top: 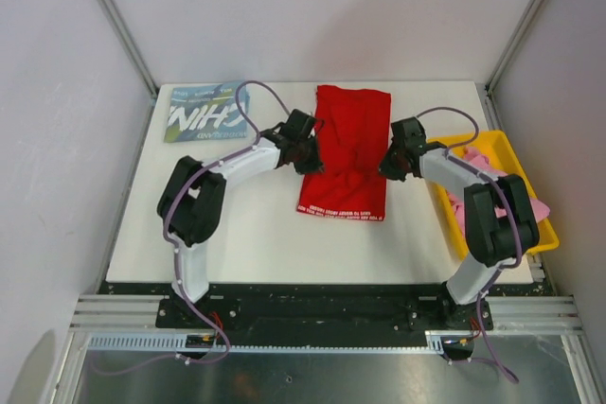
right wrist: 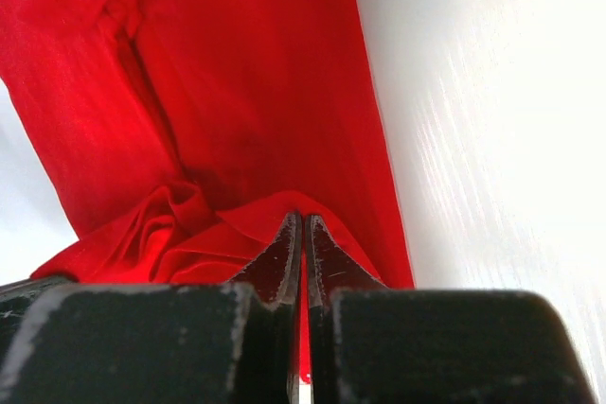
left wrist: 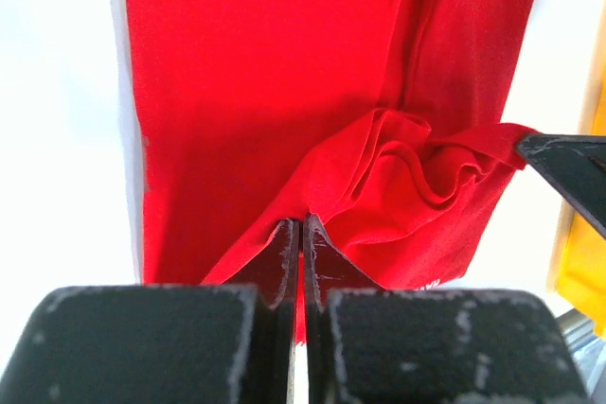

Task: Fold and stack the t-shirts
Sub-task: Fold the folded rectangular tshirt in 1/3 of the way

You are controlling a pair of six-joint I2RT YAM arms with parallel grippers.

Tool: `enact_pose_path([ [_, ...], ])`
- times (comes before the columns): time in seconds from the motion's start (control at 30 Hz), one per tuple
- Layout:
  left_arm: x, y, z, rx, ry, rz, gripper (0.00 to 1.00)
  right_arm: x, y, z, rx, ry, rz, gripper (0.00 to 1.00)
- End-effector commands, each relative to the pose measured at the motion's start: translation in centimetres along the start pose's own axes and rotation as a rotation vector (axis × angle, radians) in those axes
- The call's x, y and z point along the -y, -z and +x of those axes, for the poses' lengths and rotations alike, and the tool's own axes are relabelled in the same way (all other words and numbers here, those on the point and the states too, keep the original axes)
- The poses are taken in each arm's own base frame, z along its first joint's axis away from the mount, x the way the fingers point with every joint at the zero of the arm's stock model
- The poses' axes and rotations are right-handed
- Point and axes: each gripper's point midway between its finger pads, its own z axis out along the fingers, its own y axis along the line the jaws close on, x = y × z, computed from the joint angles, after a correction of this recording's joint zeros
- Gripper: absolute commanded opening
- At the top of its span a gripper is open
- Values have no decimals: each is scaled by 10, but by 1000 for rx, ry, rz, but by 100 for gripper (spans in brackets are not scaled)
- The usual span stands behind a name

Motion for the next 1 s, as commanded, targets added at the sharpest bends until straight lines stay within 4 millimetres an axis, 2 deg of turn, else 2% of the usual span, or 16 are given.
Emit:
enact_pose_path([
  [0.0,16,8,-48,117,-15,36,0,-22,-6,-38,75,17,-68,0],
  [0.2,15,4,-72,142,0,50,0,-27,-13,-58,77,-5,-95,0],
  [0.37,11,-7,-84,137,5,60,0,-27,-21,-71,84,-23,-94,0],
  [0.67,4,-24,-107,129,19,93,0,-29,-40,-82,73,-38,-81,0],
  [0.97,-3,-30,-122,129,30,115,0,-26,-41,-94,93,-48,-59,0],
])
